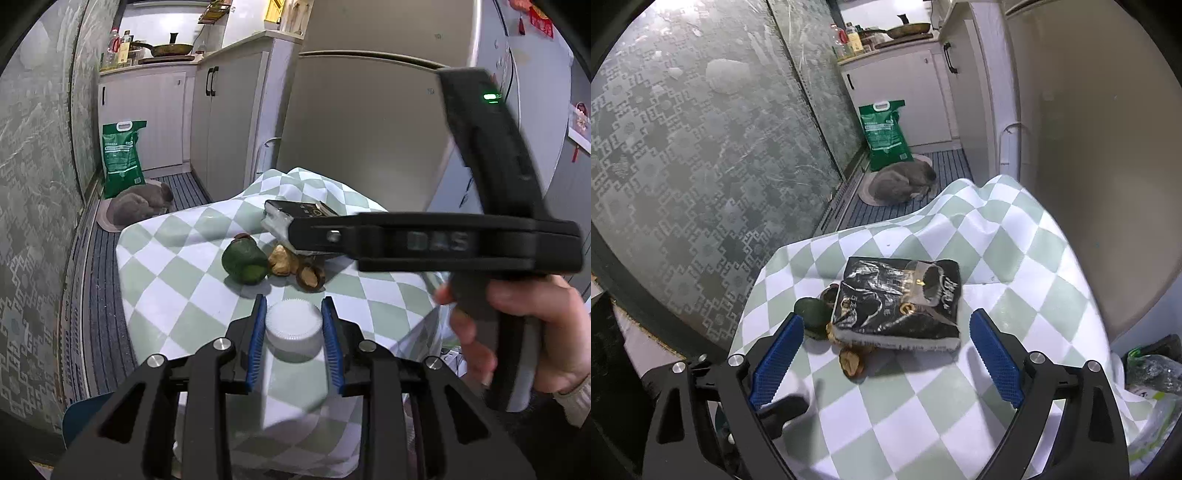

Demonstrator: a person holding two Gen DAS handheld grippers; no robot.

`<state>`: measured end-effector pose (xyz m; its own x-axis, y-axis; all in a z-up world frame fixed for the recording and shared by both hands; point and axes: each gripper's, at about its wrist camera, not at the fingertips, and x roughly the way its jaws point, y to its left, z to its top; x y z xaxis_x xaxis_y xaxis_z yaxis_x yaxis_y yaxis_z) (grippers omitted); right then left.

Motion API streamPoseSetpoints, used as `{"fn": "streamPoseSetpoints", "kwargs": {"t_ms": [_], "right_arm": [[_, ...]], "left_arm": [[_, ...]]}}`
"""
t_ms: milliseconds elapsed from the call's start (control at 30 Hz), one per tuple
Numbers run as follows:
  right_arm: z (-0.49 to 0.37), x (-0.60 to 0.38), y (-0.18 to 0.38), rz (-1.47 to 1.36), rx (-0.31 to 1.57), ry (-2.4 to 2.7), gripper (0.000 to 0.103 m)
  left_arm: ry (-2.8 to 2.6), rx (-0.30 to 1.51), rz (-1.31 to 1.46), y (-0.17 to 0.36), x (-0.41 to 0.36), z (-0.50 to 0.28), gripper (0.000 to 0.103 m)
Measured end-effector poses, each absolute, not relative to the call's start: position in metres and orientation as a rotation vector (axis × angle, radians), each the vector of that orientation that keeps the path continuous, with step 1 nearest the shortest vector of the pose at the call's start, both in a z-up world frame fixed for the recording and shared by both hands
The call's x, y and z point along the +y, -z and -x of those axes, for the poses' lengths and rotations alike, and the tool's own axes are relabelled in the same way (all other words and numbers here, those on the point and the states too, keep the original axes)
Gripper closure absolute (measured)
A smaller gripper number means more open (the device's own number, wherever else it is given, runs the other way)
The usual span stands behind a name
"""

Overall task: Collect trash
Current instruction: 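Close the left tool on the white lid while the right tool grasps the black coffee packet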

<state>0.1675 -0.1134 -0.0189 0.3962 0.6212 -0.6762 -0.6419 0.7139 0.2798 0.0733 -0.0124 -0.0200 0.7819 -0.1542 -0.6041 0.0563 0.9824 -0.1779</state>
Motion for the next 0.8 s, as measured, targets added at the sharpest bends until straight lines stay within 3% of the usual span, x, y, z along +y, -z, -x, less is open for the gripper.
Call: {"fn": "streamPoseSetpoints", "kwargs": {"t_ms": [333, 467, 800], "right_arm": [[-0.181, -0.094, 0.034, 0.062, 0.869, -0.714, 0.011], [-0.182, -0.091, 0.033, 0.07, 0.872, -0.726, 0.029], [-0.177, -0.096, 0.023, 0.057, 0.868, -0.757, 0.032]], "left_arm": [[0.138, 0.651, 0.157, 0.018, -0.008, -0.057, 0.071], [0.136, 0.654, 0.158, 0.019, -0.006, -0.055, 0.071], [0.121, 0.618, 0.181, 0.012, 0.005, -0.046, 0.071]]}}
